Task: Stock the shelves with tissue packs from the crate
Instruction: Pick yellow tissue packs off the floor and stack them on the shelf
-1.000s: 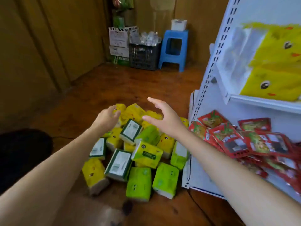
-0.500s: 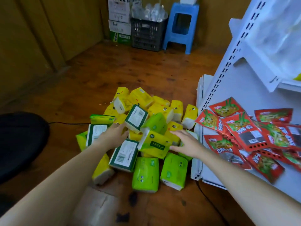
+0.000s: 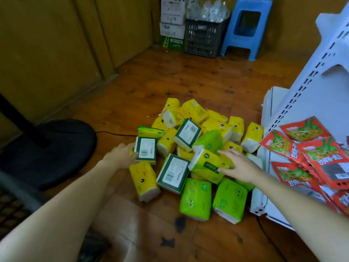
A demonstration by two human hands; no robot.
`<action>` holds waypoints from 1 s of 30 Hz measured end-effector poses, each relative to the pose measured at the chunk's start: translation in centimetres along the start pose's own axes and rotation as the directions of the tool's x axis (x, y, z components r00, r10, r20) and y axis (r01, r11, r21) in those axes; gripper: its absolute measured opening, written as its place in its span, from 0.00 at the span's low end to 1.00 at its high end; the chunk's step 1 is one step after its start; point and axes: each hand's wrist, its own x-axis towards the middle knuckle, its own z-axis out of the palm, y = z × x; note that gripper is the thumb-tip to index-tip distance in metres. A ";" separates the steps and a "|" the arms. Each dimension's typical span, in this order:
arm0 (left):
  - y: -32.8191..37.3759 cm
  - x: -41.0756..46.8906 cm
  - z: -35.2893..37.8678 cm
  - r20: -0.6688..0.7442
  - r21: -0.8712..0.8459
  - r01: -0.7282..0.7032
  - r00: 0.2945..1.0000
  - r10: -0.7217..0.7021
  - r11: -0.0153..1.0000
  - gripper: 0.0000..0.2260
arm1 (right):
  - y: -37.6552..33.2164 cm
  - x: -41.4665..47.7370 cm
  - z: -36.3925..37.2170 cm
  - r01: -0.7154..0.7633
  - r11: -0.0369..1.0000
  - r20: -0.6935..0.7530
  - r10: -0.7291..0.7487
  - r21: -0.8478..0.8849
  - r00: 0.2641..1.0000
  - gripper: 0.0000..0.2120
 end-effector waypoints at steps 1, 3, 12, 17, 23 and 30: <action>-0.4 -0.2 -0.1 -0.005 -0.008 0.016 1.000 -0.016 1.000 0.24 | -1.0 0.5 0.3 0.041 0.999 0.006 -0.041 -0.010 0.999 0.31; -1.3 -0.4 0.0 -0.014 -0.044 0.051 0.999 -0.052 0.998 0.24 | -3.1 1.5 1.0 0.130 0.991 0.030 -0.128 -0.042 0.991 0.31; -1.0 -0.2 2.4 0.178 -0.145 0.071 0.983 -0.045 0.987 0.22 | -9.6 2.8 5.0 0.308 0.950 0.096 -0.311 0.053 0.945 0.31; -1.6 1.2 4.1 0.277 -0.194 0.035 0.961 0.021 0.980 0.22 | -11.1 3.3 7.1 0.363 0.930 0.159 -0.366 0.053 0.917 0.32; -1.4 1.8 4.9 0.266 -0.256 0.053 0.964 0.018 0.965 0.27 | -11.3 3.7 7.9 0.360 0.931 0.178 -0.365 0.060 0.914 0.33; -2.1 2.3 5.5 0.380 -0.264 0.147 0.924 -0.037 0.953 0.37 | -11.2 3.7 8.4 0.367 0.929 0.207 -0.367 0.037 0.907 0.33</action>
